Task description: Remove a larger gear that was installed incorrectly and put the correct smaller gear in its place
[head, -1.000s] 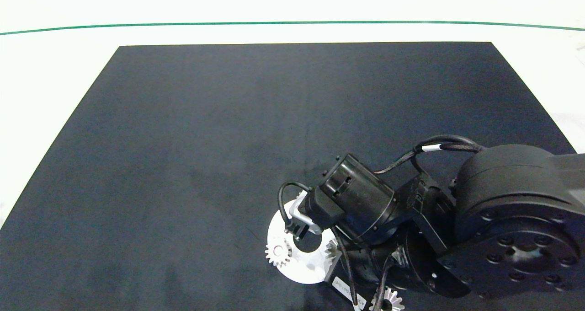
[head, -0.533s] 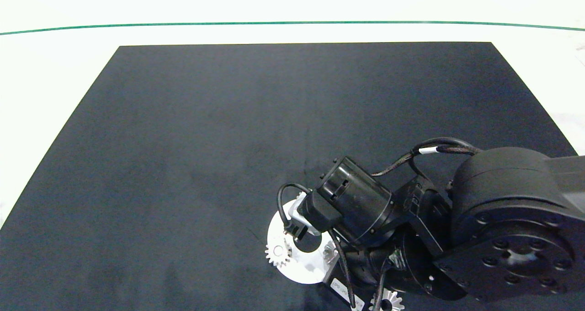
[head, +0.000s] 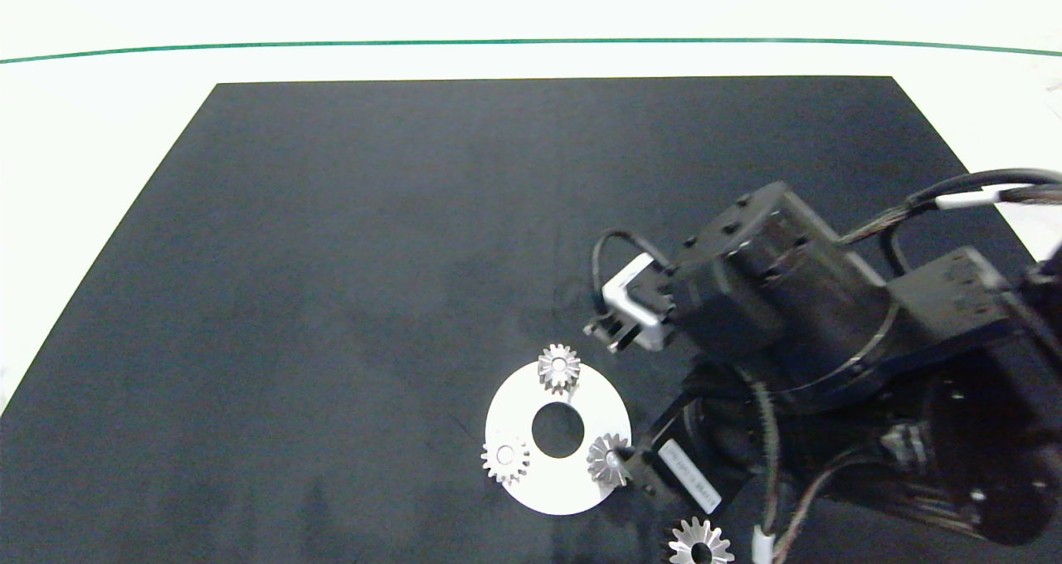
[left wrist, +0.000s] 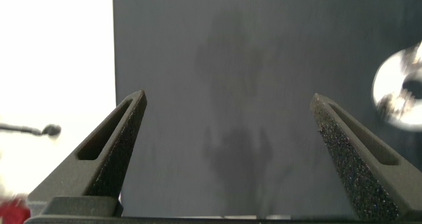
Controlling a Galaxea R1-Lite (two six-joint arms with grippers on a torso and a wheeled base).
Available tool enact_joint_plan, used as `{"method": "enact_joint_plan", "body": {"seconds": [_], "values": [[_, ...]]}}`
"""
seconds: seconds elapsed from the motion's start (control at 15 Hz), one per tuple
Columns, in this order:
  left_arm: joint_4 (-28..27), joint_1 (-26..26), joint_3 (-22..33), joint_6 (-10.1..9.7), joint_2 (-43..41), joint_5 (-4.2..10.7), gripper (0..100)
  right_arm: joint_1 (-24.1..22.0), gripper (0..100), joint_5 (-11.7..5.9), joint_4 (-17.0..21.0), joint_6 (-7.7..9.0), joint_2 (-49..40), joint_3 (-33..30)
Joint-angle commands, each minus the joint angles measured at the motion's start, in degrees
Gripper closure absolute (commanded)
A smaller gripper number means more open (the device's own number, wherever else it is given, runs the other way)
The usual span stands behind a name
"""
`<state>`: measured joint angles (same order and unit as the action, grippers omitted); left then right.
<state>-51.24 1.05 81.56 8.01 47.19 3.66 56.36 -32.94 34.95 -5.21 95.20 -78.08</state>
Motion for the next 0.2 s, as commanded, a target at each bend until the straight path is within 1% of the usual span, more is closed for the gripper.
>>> {"method": "enact_joint_plan", "body": {"seconds": [0.07,0.13,0.2], "values": [[3.3,0.1,-1.0,-3.53,-3.9,-0.41,0,-4.4,0,-13.12,-0.8,-5.61,-17.0,8.5],[4.4,0.0,-1.6,-4.32,-5.7,-0.76,0,-7.3,0,-13.2,-1.9,-5.43,-22.4,11.3],[5.5,-0.4,-1.6,-4.23,-7.4,-0.84,0,-9.6,0,-13.29,-2.5,-5.25,-27.0,13.9]]}}
